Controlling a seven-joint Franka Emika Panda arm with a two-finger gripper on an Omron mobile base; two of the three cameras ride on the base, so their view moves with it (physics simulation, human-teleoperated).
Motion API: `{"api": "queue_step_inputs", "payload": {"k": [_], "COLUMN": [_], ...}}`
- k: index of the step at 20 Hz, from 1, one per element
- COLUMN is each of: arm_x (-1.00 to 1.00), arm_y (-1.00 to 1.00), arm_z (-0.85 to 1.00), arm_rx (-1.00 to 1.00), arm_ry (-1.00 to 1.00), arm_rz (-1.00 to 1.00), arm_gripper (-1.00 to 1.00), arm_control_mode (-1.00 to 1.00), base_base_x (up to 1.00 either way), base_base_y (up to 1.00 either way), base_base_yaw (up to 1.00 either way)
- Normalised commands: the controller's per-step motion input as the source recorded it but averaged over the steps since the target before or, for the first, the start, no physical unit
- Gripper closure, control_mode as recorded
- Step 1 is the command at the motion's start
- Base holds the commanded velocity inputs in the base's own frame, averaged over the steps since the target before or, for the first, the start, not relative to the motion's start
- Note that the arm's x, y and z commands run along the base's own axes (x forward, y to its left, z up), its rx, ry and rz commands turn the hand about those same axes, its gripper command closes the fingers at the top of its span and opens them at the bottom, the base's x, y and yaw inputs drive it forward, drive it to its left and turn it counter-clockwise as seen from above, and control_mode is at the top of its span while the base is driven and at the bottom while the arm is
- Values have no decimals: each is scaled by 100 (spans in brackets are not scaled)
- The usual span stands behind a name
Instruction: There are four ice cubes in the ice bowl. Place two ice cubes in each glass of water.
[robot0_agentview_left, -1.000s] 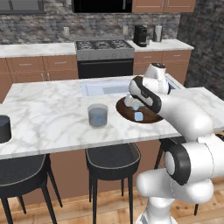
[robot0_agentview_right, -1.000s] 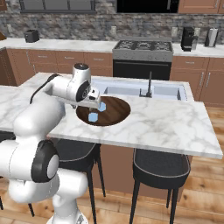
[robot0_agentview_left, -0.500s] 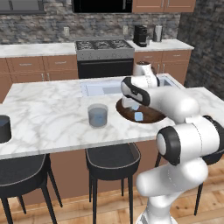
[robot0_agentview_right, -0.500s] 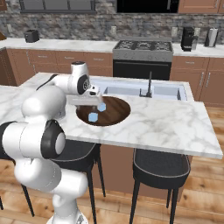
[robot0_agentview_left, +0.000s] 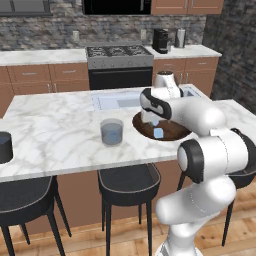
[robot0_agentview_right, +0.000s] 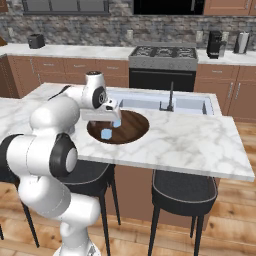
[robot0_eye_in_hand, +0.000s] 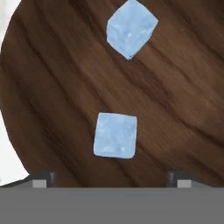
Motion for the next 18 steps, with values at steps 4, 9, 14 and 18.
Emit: {"api": "queue_step_inputs", "payload": {"k": [4,9,14,18], "arm_x": [0,0,16,27], "arm_y": [0,0,-1,-7], "arm_z": [-31,-25,-12,-1], "arm_rx": [0,0,0,0], "arm_ry": [0,0,0,0], "arm_rz": [-5,-6,-6,-4], "arm_gripper": [-100,-100,-100,-100], "arm_control_mode": [-100,-100,-100,-100], "base_base_x": [0,0,0,0], "base_base_y": [0,0,0,0], "base_base_yaw": [0,0,0,0]}}
